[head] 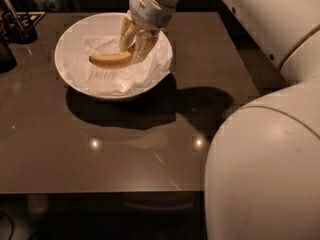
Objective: Pick banana from white bowl
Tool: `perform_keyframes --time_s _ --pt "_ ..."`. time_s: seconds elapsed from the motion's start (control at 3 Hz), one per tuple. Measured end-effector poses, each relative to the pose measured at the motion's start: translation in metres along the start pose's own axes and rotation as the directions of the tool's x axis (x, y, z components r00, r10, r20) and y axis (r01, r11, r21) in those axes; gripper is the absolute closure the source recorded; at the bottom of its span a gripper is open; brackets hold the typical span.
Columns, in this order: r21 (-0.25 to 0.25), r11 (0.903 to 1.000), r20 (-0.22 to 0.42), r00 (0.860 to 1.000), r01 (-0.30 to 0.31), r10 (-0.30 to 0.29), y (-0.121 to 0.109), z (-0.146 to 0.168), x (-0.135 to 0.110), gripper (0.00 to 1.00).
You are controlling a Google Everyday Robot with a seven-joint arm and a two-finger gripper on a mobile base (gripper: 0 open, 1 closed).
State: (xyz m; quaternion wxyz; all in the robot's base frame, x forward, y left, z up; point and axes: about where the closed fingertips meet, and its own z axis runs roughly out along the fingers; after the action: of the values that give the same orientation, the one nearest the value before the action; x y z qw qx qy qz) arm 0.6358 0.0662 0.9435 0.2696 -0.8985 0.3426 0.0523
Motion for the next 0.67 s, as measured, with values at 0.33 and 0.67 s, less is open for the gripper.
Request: perform_keyframes --time_s 0.33,0.67 --pt "0.053 0.9985 -0.021 1.000 -0.017 0.018 0.008 -0.016 -0.017 1.00" --pt "0.084 0.9954 -0.008 0.999 -0.045 0.046 0.022 -0.018 -0.029 1.00"
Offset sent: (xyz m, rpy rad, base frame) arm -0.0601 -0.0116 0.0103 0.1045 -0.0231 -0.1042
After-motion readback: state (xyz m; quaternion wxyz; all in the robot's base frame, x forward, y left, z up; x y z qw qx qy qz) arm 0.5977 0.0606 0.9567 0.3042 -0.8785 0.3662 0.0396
